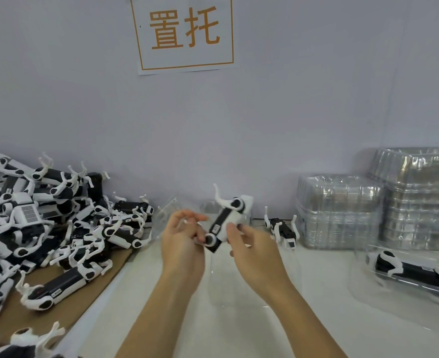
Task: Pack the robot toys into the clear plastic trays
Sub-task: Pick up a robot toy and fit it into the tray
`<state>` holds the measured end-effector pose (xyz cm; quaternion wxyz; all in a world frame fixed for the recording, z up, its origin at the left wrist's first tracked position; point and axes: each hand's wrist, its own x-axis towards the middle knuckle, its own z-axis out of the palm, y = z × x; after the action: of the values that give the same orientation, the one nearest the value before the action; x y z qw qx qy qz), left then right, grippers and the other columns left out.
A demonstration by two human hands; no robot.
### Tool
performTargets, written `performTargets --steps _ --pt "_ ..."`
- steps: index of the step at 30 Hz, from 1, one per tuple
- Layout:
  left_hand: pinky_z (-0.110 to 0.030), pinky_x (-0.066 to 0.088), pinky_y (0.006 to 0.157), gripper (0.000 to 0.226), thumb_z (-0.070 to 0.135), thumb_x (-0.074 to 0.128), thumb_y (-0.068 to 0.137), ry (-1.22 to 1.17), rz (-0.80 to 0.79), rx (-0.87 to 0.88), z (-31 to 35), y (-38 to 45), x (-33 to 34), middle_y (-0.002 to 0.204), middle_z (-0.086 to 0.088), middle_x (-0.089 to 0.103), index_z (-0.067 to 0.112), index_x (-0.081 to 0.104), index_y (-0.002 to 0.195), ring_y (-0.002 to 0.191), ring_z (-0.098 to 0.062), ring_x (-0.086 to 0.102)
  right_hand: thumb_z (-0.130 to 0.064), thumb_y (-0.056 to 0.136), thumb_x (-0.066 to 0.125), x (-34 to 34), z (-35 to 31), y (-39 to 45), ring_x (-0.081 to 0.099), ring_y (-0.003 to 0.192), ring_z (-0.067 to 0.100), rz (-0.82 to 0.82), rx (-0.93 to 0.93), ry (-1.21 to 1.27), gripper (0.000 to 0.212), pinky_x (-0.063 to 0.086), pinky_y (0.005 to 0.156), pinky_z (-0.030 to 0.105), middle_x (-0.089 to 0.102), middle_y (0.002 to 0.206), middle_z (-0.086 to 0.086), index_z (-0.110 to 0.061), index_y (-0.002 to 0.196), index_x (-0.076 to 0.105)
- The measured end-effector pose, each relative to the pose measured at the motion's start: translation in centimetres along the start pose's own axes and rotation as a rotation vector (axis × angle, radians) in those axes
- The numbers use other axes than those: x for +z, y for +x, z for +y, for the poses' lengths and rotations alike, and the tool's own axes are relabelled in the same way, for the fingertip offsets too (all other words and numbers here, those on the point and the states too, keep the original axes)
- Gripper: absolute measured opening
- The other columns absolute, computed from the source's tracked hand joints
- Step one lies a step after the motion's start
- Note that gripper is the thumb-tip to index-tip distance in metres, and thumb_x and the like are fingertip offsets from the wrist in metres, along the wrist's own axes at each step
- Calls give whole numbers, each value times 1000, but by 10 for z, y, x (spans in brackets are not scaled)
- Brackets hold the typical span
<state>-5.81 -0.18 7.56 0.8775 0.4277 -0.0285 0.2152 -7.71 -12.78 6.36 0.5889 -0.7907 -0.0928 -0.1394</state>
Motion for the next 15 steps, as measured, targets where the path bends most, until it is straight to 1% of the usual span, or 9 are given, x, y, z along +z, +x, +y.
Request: performTargets --steps 1,3,5,7,8,10,11,13,15 --pt "-16 37 46 34 -13 36 98 42 -82 2 -6 -6 6 71 -7 63 11 53 82 41 -10 41 -52 94 53 0 0 1 68 86 3 30 18 65 32 56 86 35 74 88 -13 -27 98 73" --pt "-21 45 53 38 -10 38 99 137 -234 1 -16 -15 13 74 -9 66 14 60 80 46 -14 48 -52 94 55 -4 0 2 69 89 5 77 84 180 28 57 87 40 75 89 -10 -31 96 73" --pt "-31 51 69 40 -8 41 99 233 -370 -10 -19 -20 15 82 -13 71 19 64 81 57 -20 58 -51 96 54 -10 -1 3 72 91 14 80 209 375 31 60 83 39 76 91 -4 -27 98 73" --pt "-40 48 84 30 -8 44 97 291 -480 -25 -17 -23 15 87 -17 70 16 61 91 68 -24 64 -50 96 54 -16 0 5 73 95 24 57 310 565 37 58 80 39 76 98 5 -17 98 71" --pt "-40 47 87 27 -7 47 93 321 -520 -28 -17 -25 16 87 -17 69 18 60 94 71 -25 64 -51 96 55 -19 2 6 73 96 27 44 334 623 39 58 81 40 75 101 8 -14 96 69" --pt "-35 48 84 25 2 50 84 394 -592 -23 -18 -29 18 87 -14 68 22 61 95 75 -24 65 -48 95 59 -23 5 8 73 93 26 25 330 690 38 58 81 41 75 98 10 -11 96 69" --pt "-33 49 82 24 5 50 81 421 -632 -14 -19 -31 20 87 -13 68 21 61 94 78 -23 66 -44 95 61 -24 6 8 73 87 23 23 311 708 35 58 78 39 75 93 9 -10 96 69" --pt "-35 48 82 23 6 48 79 439 -694 -4 -20 -34 23 90 -14 68 17 62 94 85 -24 65 -32 93 66 -27 9 9 68 72 16 26 284 735 21 54 72 34 71 80 3 -12 90 68" --pt "-39 48 85 25 4 46 80 420 -736 -9 -20 -35 23 95 -16 69 13 64 94 90 -27 64 -22 93 67 -31 13 12 60 65 17 43 300 760 11 54 68 32 67 75 3 -12 89 68"
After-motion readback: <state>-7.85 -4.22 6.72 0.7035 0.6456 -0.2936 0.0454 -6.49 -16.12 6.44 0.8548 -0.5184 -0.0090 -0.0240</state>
